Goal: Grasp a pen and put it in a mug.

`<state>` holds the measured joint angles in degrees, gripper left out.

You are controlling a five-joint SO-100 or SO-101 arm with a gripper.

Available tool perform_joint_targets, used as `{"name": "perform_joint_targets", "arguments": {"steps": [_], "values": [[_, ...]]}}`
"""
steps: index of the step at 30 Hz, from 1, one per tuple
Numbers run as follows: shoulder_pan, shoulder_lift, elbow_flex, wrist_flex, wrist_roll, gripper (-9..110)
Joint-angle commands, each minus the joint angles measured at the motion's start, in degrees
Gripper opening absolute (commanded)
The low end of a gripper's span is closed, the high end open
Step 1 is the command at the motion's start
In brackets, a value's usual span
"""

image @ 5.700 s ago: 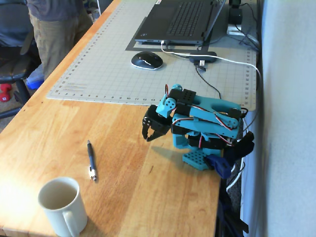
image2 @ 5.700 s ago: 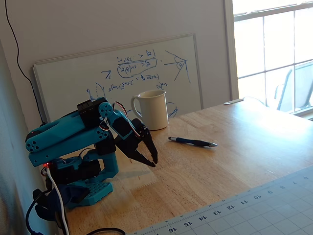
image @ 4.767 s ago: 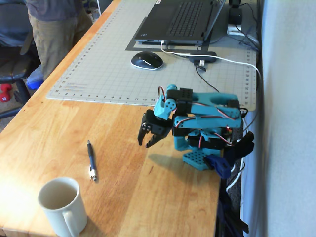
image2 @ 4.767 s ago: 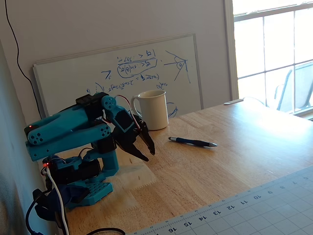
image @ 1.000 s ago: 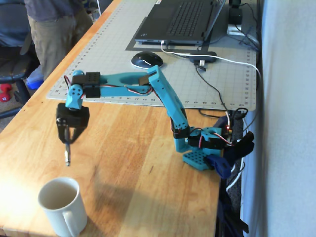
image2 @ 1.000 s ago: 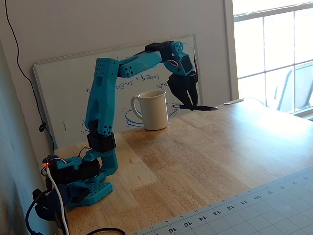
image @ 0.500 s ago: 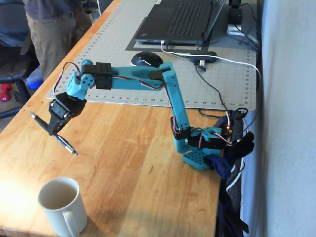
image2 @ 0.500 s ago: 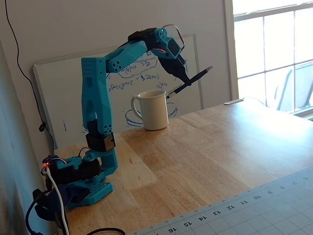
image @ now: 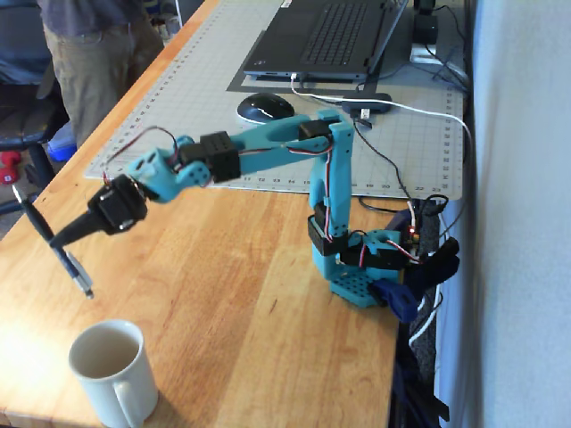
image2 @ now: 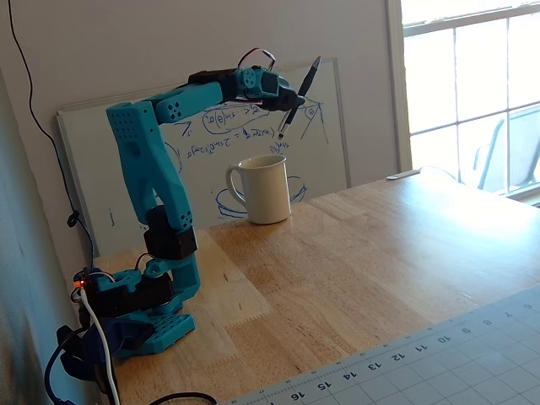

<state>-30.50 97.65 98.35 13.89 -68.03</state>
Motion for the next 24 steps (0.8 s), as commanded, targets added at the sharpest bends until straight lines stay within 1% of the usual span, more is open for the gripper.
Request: {"name": "perform_joint_targets", "arguments": {"steps": [1,6,10,18,20,24], "values": [[-3.0,7.1,4.0,-11.1,-0.6,0],[-6.9,6.9,9.3,-14.2,-0.7,0],[-9.1,6.7,11.2,-14.2,-0.7,0],[-9.9,2.5,11.3,-14.3,-1.4,0],[-9.9,1.6,11.3,-14.3,-4.3,0],[-10.0,0.4,11.4,-14.2,-14.1,0]]}}
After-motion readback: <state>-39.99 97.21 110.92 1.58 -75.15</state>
